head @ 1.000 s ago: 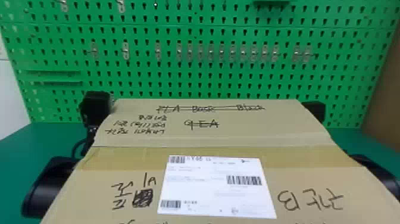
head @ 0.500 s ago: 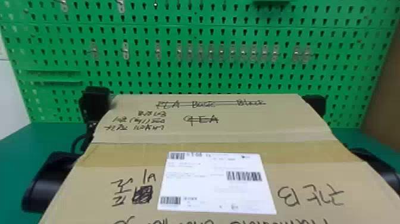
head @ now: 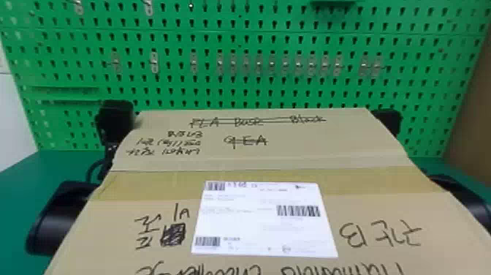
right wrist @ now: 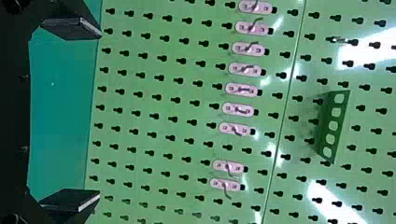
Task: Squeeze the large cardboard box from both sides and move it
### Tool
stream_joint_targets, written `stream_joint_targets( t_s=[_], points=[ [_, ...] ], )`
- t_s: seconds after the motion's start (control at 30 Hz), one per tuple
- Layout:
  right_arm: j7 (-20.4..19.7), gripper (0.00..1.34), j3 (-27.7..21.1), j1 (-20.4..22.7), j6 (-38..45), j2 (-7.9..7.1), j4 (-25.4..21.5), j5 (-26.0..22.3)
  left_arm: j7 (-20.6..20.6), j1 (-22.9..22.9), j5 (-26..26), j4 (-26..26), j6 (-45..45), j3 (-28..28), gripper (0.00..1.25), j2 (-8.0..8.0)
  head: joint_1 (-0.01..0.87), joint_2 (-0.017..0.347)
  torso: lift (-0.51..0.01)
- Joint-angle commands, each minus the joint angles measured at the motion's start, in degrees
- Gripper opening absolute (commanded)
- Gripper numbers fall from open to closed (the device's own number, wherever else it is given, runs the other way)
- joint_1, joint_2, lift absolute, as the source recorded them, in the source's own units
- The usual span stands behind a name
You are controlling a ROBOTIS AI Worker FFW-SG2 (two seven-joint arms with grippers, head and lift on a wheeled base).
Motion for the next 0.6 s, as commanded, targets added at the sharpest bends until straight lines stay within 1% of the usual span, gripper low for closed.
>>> stream_joint_targets(
  t_s=[0.0,0.57],
  points=[
    [0.0,1.24,0.1,-0.3,0.0,0.01,-0.2,0.1,0.0,-0.2,0.1,0.0,0.0,0.0,1.12,-0.15,0.398,0.051,-0.209],
    [0.0,1.24,0.4,-1.2,0.1,-0.25,-0.2,0.3,0.0,-1.4,-0.1,0.0,0.0,-0.3,1.12,-0.07,0.398,0.051,-0.209]
  ],
)
